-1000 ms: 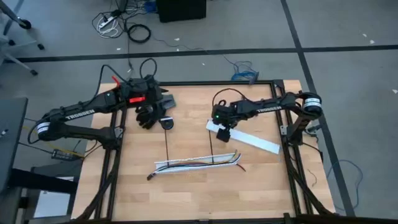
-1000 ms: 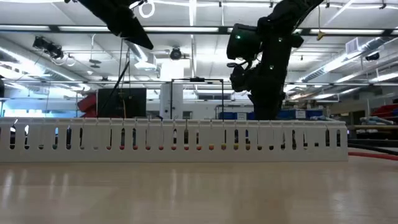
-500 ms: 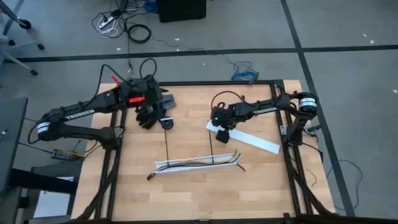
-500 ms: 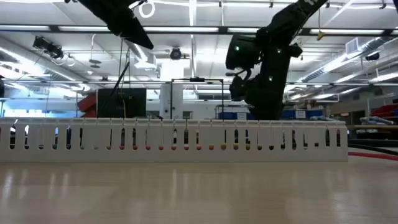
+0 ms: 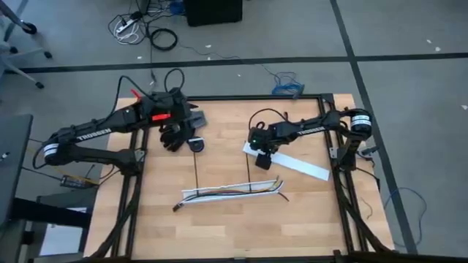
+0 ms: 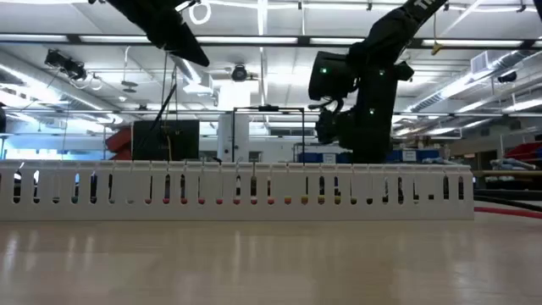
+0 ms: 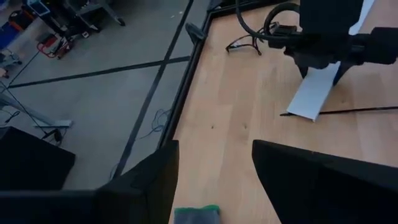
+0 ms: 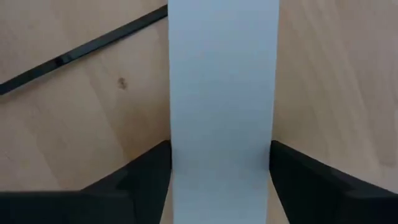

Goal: Ziptie cables
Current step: Close the white cable duct cover

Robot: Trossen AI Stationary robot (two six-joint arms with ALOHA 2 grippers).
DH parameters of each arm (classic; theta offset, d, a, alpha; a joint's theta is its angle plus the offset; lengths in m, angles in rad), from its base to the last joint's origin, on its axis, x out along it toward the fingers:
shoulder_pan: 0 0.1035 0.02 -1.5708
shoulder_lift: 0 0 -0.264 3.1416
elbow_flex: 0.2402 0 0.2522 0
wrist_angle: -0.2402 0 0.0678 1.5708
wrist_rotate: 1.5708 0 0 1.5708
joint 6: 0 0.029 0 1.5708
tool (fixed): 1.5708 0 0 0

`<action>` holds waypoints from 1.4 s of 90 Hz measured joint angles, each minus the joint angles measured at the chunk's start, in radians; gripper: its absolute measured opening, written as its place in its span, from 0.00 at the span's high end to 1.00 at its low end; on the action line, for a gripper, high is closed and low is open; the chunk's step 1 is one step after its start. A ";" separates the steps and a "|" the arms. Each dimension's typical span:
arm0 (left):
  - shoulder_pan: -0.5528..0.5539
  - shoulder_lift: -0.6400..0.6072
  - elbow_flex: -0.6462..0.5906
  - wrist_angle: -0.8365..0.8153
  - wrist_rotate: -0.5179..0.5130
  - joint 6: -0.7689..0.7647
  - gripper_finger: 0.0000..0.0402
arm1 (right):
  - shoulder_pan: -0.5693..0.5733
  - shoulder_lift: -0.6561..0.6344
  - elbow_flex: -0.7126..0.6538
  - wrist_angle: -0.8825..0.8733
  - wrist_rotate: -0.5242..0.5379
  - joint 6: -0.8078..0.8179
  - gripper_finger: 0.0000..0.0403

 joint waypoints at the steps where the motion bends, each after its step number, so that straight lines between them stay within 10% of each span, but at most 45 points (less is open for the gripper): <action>1: 0.000 0.000 0.000 0.001 0.000 0.000 0.51 | 0.000 0.000 0.000 0.000 0.000 0.000 0.40; 126: 0.000 0.000 0.000 0.001 -0.004 -0.001 0.51 | 0.011 -0.002 0.000 0.010 -0.006 -0.035 0.43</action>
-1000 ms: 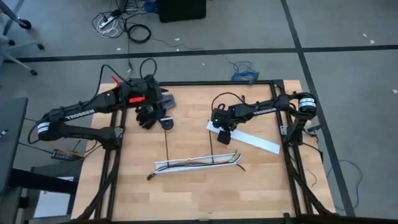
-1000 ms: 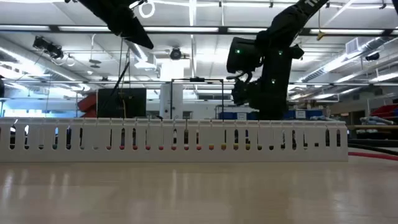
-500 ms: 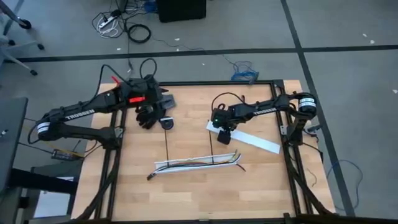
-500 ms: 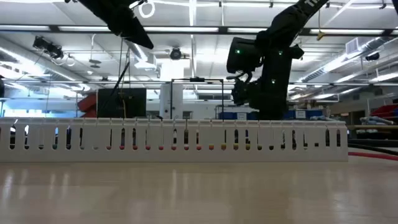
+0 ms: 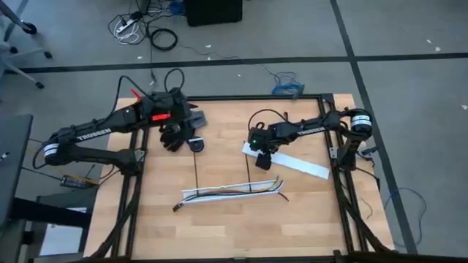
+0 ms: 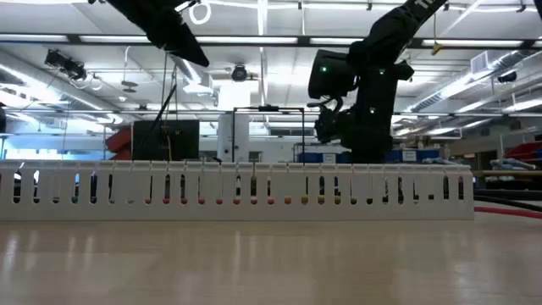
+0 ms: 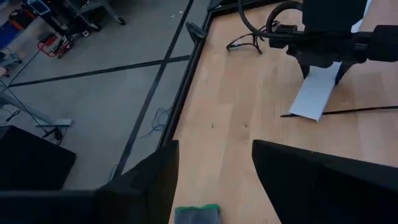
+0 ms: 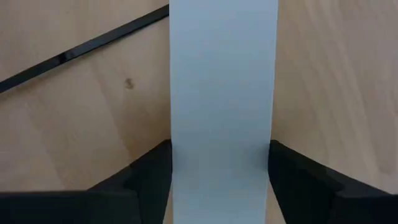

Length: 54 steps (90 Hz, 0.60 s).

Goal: Ziptie cables
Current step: Close the white cable duct cover

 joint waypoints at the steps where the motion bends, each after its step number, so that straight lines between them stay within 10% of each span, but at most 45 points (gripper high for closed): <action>1: 0.000 0.000 0.000 0.000 0.000 0.000 0.51 | 0.000 0.000 0.000 0.000 0.000 0.000 0.43; 54: 0.000 0.000 -0.001 0.003 -0.005 0.003 0.51 | 0.003 -0.025 0.001 0.041 -0.003 -0.046 0.48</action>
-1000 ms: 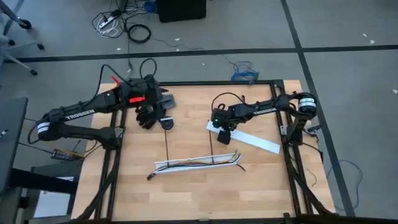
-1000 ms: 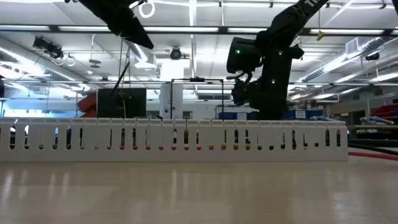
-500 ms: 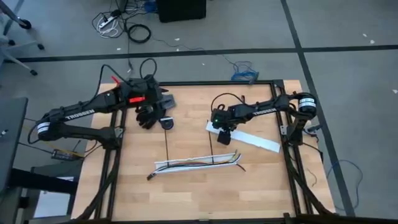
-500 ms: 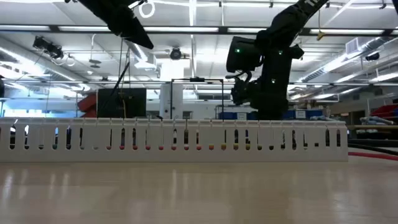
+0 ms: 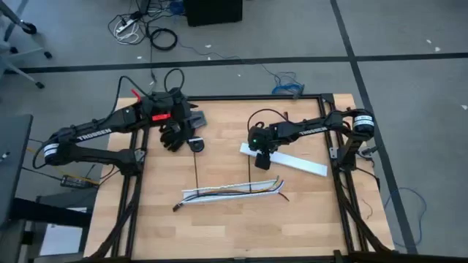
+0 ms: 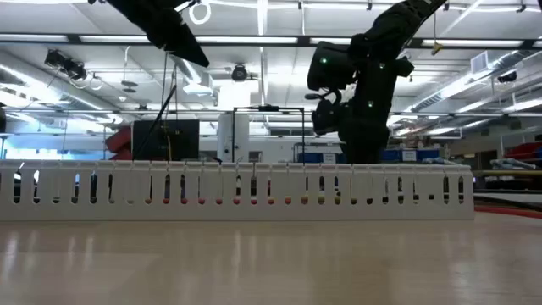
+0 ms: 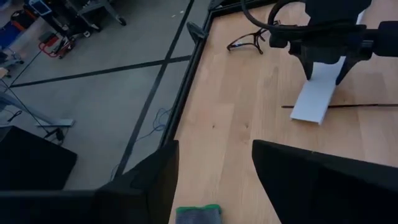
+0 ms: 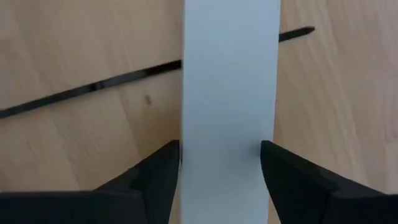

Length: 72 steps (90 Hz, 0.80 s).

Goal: Ziptie cables
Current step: Close the white cable duct cover

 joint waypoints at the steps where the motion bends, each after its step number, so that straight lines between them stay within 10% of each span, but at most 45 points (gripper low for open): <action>1: 0.000 0.000 0.000 0.000 -0.001 0.000 0.51 | 0.000 0.000 0.000 0.001 0.000 -0.001 0.48; 33: 0.000 0.000 0.000 0.006 -0.007 0.005 0.51 | 0.002 0.000 0.000 0.007 0.000 0.000 0.54; 72: 0.000 0.000 0.000 0.005 -0.007 0.005 0.51 | -0.008 0.000 0.001 0.009 0.028 0.044 0.35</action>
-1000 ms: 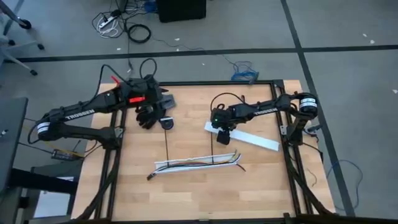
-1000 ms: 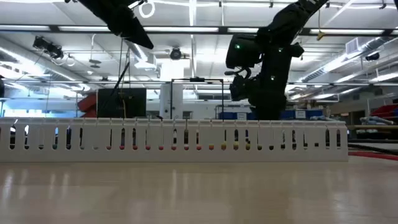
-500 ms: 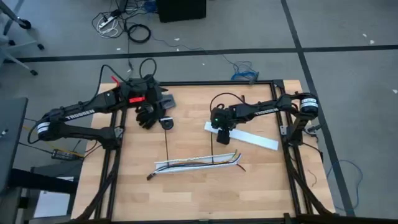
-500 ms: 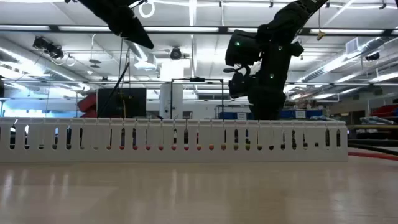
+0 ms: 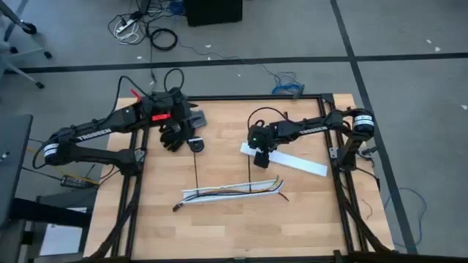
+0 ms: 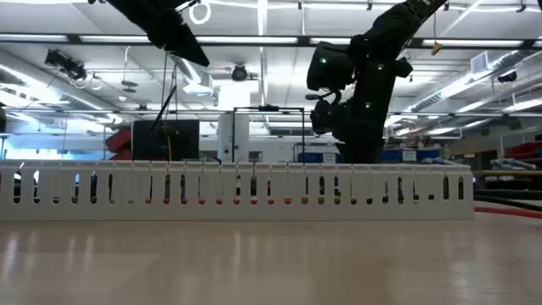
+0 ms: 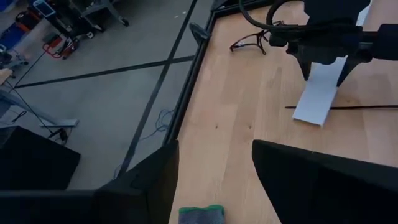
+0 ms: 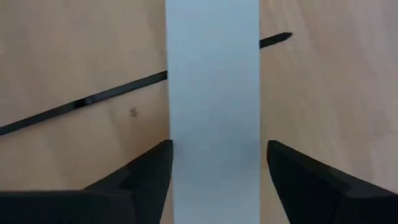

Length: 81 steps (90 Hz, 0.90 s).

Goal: Ziptie cables
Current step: Close the white cable duct cover

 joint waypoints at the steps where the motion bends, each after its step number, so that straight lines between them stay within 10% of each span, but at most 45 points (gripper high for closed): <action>1: 0.000 0.000 0.000 0.000 0.000 0.000 0.51 | 0.000 0.000 0.000 0.000 0.000 0.000 0.35; 81: 0.000 0.000 0.000 -0.001 0.000 -0.005 0.51 | 0.000 0.026 0.000 0.001 -0.018 0.013 0.34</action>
